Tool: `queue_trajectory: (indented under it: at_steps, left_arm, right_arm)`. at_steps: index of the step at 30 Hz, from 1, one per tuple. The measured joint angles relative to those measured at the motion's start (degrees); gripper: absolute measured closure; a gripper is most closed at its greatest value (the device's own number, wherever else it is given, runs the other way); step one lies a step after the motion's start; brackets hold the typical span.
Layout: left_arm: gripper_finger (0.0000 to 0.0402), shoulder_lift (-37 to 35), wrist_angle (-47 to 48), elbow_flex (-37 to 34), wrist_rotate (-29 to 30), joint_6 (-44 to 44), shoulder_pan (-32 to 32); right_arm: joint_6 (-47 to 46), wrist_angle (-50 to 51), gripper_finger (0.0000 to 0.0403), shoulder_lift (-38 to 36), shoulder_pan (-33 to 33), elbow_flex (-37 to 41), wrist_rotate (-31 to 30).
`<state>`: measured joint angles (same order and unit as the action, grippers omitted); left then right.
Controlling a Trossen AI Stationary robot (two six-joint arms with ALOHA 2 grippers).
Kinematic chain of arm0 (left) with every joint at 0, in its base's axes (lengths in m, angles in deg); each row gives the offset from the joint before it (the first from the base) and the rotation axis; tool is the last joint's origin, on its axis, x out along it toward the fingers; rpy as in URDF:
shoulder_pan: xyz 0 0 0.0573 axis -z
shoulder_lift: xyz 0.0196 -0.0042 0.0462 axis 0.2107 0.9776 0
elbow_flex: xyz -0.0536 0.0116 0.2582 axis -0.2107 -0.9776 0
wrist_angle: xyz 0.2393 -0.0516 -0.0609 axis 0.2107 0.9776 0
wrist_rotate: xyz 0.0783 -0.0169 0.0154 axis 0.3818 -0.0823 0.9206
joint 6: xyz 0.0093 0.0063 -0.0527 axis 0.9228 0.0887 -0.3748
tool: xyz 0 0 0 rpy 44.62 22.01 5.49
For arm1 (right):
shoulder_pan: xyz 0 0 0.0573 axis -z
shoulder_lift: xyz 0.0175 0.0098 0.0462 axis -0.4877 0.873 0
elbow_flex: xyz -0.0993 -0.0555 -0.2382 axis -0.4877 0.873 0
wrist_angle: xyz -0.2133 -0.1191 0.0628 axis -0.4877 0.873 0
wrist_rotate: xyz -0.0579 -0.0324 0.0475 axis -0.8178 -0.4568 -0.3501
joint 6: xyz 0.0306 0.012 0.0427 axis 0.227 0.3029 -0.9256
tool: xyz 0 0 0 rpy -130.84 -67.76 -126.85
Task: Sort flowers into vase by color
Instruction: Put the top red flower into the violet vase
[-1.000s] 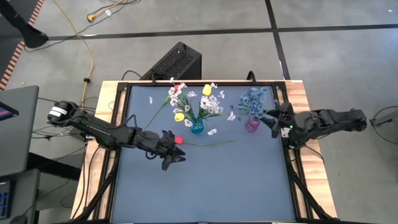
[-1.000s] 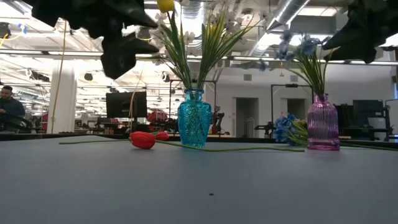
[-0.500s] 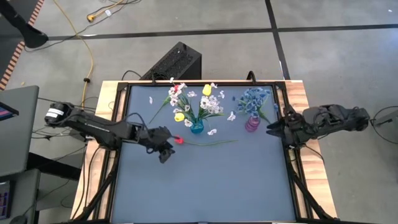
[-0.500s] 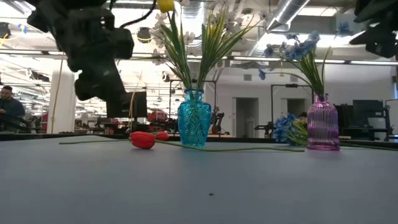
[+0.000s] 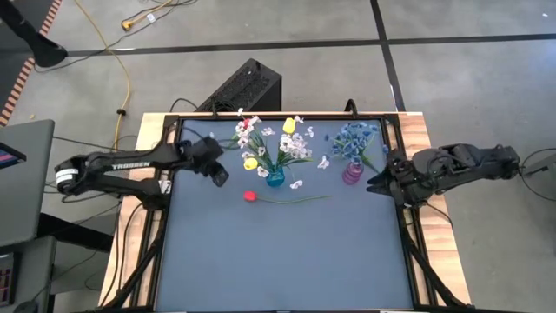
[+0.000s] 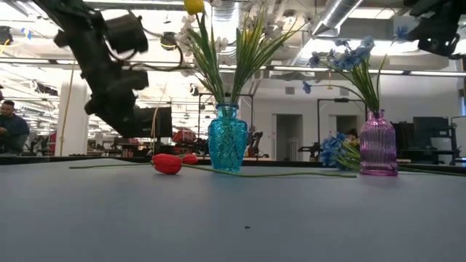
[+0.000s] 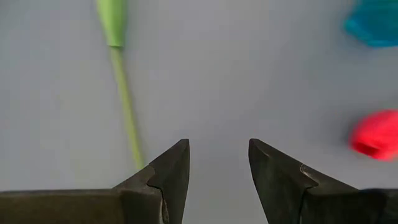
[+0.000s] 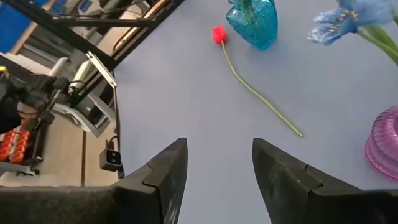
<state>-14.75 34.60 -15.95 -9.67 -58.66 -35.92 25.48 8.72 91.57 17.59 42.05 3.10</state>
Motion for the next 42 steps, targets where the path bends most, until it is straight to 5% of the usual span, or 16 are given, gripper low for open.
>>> queue_trajectory:
  at_steps: [10, 24, 30, 37, 42]
  left_arm:
    - [0.0249, 9.11, -4.89, 0.00, -3.26, 9.58, -13.14]
    - [0.0271, 20.73, -9.34, 0.26, -2.85, 12.18, -14.57]
    - [0.0385, 18.12, -7.54, 0.03, -2.72, 13.53, -14.63]
    - [0.0400, 9.12, -4.28, -0.15, -1.89, 10.82, -14.61]
    - [0.0401, -1.87, 0.64, -0.15, -1.21, 8.17, -14.59]
  right_arm:
    - [-0.46, -4.53, 0.0198, 2.79, -0.41, -1.05, 1.88]
    - [-3.44, -10.00, 0.0198, 4.89, -8.43, -1.05, 1.38]
    - [-3.61, -10.24, 0.0198, 5.87, -10.21, -1.05, 1.26]
    - [-3.03, -12.54, 0.0200, 6.66, -10.62, -1.05, -0.04]
    - [-1.95, -24.94, 0.0213, 6.73, -11.48, -1.05, 1.07]
